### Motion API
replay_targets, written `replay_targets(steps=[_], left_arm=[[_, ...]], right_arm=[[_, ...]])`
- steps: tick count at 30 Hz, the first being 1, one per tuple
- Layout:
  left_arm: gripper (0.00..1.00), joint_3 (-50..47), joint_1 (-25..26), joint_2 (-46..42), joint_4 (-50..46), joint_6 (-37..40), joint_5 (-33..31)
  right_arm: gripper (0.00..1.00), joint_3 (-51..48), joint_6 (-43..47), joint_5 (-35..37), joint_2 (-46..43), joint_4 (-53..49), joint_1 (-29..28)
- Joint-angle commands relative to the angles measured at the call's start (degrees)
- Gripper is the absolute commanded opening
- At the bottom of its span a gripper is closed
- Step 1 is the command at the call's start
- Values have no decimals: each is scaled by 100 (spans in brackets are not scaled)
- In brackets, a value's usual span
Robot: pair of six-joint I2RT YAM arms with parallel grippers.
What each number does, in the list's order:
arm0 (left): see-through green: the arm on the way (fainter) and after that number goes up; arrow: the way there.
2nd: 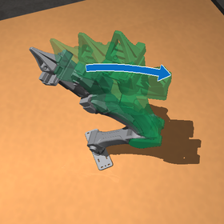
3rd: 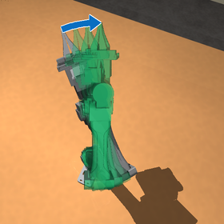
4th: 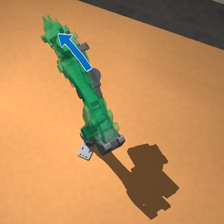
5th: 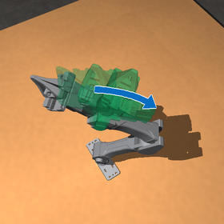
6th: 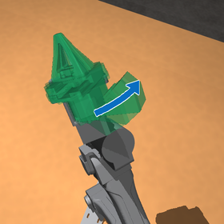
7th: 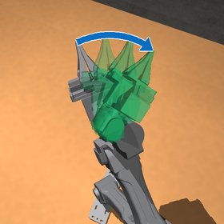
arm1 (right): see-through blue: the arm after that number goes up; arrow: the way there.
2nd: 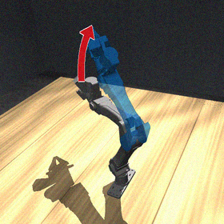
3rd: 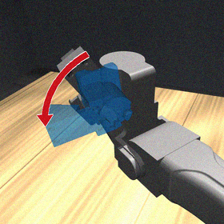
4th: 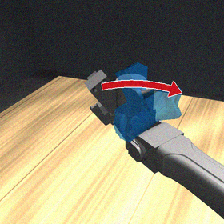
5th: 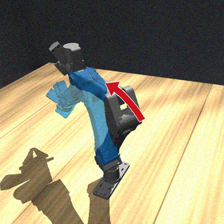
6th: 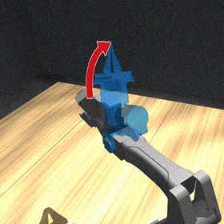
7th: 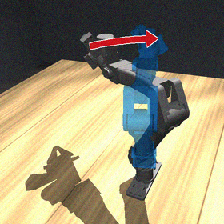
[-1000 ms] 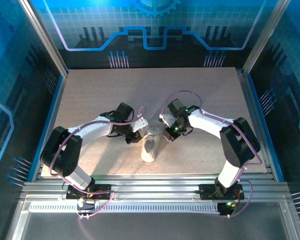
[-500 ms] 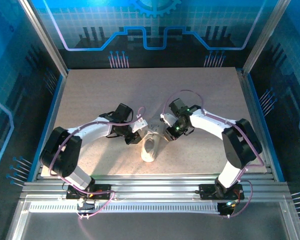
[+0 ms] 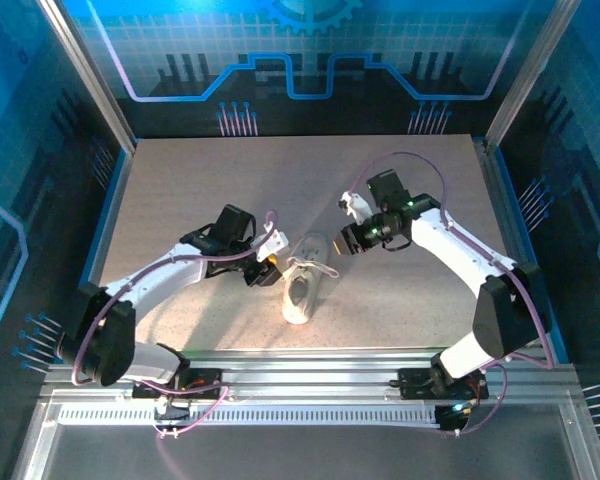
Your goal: Tie the shoes
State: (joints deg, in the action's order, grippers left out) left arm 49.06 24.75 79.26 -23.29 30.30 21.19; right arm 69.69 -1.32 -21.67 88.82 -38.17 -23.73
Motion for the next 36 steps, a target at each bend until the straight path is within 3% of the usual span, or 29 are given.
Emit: replay_targets(steps=[1, 5, 15, 23, 36], left_arm=[[37, 30, 17, -51, 305, 63, 52], [28, 435, 158, 460, 620, -81, 32], [26, 550, 573, 1185, 1406, -358, -80], [17, 637, 679, 1202, 927, -345, -122], [18, 509, 801, 696, 457, -540, -178]], right_arm=[[40, 341, -586, -373, 442, 69, -110], [38, 346, -1309, -601, 831, 503, -249], [36, 458, -2625, -891, 1471, 980, -401], [32, 901, -2959, -680, 1867, 737, -676], [36, 1202, -3528, -409, 1721, -42, -712]])
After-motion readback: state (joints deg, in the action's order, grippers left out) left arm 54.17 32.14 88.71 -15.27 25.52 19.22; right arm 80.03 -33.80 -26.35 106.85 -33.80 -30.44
